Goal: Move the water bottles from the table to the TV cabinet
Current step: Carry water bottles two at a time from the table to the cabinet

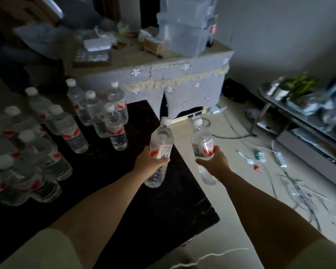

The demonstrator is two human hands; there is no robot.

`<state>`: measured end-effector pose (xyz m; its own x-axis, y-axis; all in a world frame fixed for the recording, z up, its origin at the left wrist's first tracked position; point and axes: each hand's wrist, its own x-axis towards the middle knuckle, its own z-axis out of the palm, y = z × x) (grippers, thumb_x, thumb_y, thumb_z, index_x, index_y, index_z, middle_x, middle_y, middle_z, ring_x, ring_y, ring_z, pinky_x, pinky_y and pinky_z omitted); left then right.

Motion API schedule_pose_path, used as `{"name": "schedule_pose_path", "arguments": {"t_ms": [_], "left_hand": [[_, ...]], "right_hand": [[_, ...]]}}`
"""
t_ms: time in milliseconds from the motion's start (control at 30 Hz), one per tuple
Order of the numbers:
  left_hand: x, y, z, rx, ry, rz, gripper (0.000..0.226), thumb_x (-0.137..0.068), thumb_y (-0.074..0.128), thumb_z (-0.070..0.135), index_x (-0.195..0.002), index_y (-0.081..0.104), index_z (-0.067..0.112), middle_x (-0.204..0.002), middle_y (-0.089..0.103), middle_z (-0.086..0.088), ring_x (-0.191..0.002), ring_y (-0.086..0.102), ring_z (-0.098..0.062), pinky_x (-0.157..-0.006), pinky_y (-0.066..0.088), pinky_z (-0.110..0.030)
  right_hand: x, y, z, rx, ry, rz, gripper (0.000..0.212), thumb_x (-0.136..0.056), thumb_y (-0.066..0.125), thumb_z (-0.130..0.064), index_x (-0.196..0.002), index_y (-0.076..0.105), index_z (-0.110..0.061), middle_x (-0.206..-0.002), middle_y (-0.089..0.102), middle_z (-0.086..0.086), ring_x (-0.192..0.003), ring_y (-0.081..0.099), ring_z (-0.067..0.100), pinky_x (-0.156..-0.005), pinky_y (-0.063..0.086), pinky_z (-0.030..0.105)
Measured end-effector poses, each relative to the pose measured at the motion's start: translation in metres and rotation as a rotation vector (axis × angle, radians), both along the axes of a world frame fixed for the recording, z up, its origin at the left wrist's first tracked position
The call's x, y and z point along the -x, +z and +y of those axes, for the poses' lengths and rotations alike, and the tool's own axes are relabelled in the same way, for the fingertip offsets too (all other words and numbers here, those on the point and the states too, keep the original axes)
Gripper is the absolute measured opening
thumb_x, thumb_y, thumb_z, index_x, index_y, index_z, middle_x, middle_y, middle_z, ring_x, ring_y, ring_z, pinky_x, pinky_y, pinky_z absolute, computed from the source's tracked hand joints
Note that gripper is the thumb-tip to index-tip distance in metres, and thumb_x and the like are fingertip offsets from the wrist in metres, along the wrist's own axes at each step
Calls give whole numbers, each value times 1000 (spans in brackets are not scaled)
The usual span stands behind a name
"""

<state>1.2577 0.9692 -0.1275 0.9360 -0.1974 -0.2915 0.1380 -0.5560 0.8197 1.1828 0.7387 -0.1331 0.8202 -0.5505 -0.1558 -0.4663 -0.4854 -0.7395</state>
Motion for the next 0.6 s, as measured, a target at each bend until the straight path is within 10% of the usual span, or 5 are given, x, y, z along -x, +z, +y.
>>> {"name": "schedule_pose_path", "arguments": {"t_ms": [600], "left_hand": [[147, 44, -260, 31, -621, -96, 66, -67, 80, 46, -120, 51, 20, -115, 65, 2, -91, 58, -16, -76, 43, -26]], "right_hand": [[265, 44, -157, 25, -649, -74, 67, -66, 85, -27, -122, 50, -13, -114, 63, 9, -97, 57, 25, -79, 39, 29]]}}
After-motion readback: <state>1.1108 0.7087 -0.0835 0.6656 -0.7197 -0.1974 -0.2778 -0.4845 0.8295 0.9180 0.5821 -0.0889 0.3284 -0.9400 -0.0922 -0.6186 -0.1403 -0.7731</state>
